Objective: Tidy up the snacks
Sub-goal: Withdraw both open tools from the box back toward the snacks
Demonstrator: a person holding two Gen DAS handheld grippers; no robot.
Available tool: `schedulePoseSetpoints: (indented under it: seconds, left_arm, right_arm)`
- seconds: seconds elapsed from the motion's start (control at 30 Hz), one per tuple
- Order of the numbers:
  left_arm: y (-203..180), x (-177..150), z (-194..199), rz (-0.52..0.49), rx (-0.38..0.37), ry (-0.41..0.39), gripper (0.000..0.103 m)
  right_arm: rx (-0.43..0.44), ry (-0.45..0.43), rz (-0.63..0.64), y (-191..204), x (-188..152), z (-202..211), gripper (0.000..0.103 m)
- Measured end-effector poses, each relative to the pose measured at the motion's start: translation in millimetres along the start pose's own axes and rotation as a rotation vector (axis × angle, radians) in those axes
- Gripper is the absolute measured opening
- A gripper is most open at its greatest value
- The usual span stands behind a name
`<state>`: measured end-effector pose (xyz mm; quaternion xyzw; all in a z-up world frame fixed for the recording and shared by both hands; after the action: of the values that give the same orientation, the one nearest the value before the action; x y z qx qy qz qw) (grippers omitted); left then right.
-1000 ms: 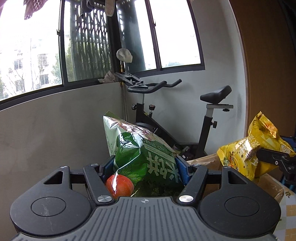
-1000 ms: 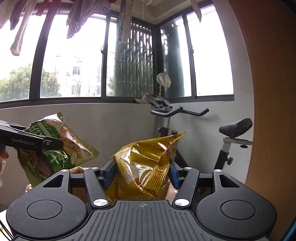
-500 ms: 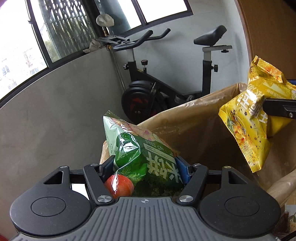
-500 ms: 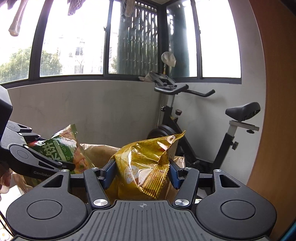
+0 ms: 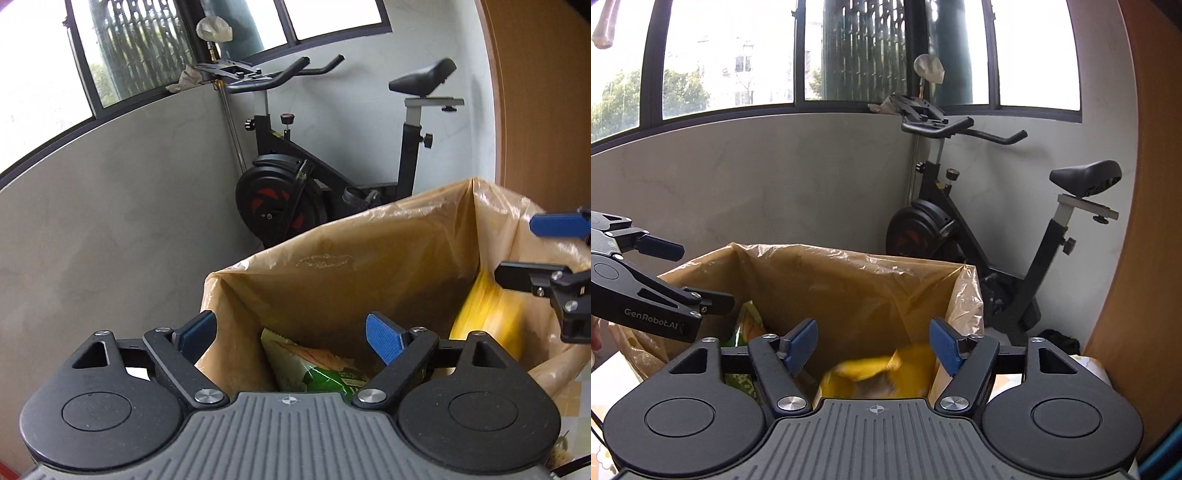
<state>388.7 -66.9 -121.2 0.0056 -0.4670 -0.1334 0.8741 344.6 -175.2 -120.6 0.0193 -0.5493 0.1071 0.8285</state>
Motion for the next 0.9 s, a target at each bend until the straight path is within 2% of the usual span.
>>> schedulePoseSetpoints:
  seconds: [0.2, 0.5, 0.7, 0.9]
  left_arm:
    - [18.7, 18.0, 24.9, 0.118, -0.032, -0.042, 0.089]
    - [43.7, 40.3, 86.5, 0.173, -0.028, -0.15, 0.089]
    - [63.5, 28.8, 124.1, 0.243, -0.021, -0.178, 0.085]
    - [80.3, 4.2, 149.3, 0.261, -0.004, -0.189, 0.084]
  right_arm:
    - [0.006, -0.005, -0.039, -7.9, 9.1, 14.5, 0.065]
    - [0.023, -0.027, -0.116, -23.2, 23.4, 56.6, 0.065]
    - [0.04, -0.045, -0.131, -18.7, 20.4, 87.7, 0.065]
    - [0.046, -0.067, -0.135, -4.1, 4.9, 114.6, 0.065]
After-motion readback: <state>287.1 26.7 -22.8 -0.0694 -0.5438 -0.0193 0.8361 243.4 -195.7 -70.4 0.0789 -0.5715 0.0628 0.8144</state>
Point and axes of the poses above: each gripper's, at about its wrist camera, not at the fingertips, and z roughly against the way its jaws point, y to its left, x to its top, the point moved 7 cm from there along -z, roughly the way its jaws point, and after that the axes turned 12 degrees about z, right-handed, at the moved point
